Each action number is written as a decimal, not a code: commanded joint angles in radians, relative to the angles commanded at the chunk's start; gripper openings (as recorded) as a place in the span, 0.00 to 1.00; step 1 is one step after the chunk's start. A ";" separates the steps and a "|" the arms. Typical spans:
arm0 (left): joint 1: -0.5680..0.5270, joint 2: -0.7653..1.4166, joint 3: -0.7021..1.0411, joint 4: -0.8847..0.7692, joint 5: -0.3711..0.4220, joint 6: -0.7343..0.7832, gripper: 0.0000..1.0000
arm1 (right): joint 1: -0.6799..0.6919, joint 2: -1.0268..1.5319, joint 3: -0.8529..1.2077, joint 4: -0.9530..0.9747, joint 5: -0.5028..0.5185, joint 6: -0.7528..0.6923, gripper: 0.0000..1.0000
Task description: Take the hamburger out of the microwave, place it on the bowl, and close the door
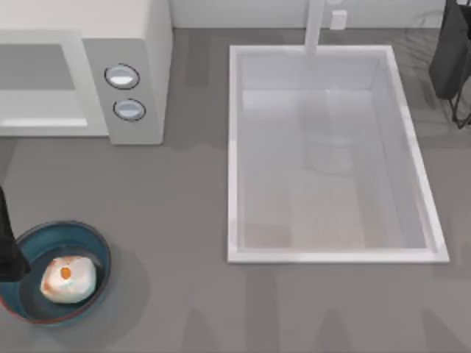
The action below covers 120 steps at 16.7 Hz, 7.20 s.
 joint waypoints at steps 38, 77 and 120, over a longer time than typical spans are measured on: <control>-0.349 -0.045 0.078 -0.124 -0.349 -0.001 0.00 | 0.000 0.000 0.000 0.000 0.000 0.000 1.00; -0.281 -0.110 0.234 -0.353 -0.281 -0.004 0.00 | 0.000 0.000 0.000 0.000 0.000 0.000 1.00; 1.054 1.860 1.186 -0.445 0.675 0.931 0.00 | 0.000 0.000 0.000 0.000 0.000 0.000 1.00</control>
